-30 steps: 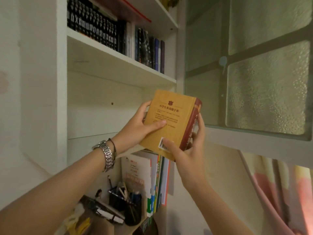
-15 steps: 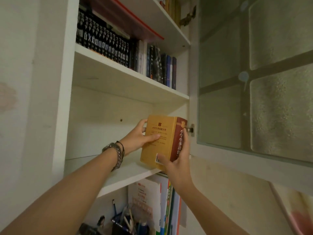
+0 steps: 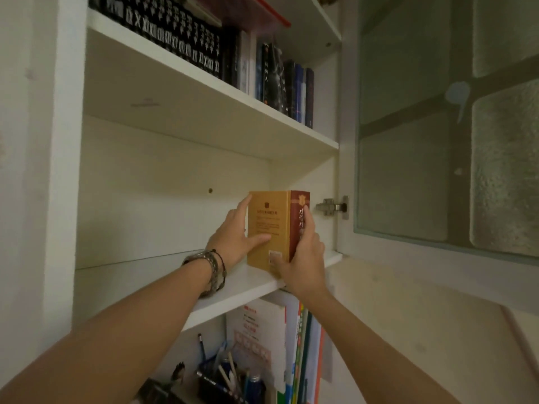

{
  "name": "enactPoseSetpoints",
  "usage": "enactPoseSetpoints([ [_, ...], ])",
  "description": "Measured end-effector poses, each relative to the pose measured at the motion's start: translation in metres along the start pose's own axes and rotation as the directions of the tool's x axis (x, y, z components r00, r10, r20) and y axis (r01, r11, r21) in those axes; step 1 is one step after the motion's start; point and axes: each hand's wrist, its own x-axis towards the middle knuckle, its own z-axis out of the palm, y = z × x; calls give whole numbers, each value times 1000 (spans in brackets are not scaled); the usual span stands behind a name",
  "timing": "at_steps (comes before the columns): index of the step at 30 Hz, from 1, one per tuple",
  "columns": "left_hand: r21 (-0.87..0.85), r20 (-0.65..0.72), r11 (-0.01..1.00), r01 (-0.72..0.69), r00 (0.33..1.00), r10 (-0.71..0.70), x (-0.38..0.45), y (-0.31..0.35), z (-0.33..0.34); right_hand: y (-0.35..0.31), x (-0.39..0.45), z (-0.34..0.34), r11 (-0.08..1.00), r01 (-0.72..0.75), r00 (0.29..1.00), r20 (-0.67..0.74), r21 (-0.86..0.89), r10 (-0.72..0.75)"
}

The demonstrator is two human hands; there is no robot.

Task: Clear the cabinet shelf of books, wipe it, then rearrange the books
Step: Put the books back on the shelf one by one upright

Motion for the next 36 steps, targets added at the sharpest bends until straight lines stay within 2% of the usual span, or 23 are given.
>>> enactPoseSetpoints([
  [3,145,7,989,-24,1000,24,1,-5,9,7,18,5,995,-63,997,36,-73,66],
  [7,198,74,977,-78,995,64,0,-12,18,13,37,14,985,-107,991,70,-137,117],
  [10,198,114,977,-81,992,60,2,-18,22,20,48,21,985,-125,988,77,-123,135],
  [23,188,138,980,-73,989,47,3,-20,24,53,96,52,967,-208,961,154,-148,230],
  [31,201,152,979,-40,988,9,4,-22,24,63,116,68,964,-194,958,176,-183,226],
  [36,223,188,974,-44,982,1,3,-20,25,72,120,73,976,-167,962,194,-137,192],
])
